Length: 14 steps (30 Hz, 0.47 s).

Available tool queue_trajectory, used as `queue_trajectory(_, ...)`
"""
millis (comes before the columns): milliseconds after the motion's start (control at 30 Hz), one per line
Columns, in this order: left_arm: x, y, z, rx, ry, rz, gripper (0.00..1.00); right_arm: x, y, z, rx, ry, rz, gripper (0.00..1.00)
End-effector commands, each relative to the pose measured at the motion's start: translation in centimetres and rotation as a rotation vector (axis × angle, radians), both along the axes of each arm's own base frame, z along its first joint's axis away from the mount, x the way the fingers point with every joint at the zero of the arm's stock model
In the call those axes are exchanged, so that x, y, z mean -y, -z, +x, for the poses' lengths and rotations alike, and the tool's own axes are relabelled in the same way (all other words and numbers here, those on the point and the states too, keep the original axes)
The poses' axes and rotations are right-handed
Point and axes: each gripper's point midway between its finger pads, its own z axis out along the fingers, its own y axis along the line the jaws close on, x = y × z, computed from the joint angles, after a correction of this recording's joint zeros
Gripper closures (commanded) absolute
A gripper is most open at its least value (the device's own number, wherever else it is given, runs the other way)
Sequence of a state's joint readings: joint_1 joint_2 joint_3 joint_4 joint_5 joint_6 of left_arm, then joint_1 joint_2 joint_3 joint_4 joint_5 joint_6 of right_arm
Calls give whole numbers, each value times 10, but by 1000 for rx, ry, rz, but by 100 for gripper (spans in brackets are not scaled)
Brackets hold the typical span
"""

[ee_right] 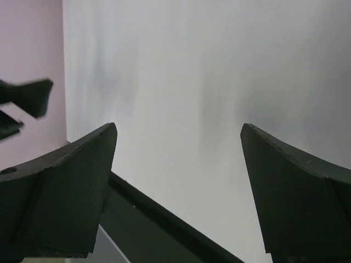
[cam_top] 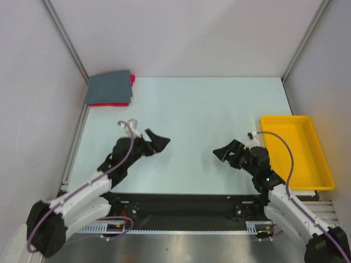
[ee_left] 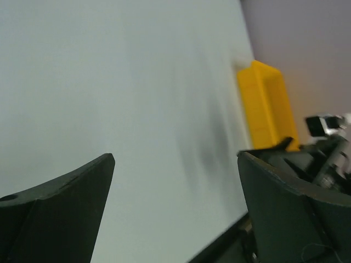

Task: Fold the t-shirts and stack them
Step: Reset both grippers

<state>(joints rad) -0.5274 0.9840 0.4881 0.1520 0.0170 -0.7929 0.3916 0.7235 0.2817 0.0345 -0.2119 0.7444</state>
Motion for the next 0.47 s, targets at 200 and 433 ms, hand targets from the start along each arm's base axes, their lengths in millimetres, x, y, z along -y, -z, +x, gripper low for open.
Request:
queue_trajectory(200,-7,-17,-93,120,98,-614,0,24,0,-5,-54,286,366,0)
queue_trajectory(433,-13,-30,-116,153,166,-816,0,14,4,-26,-33,191,451,0)
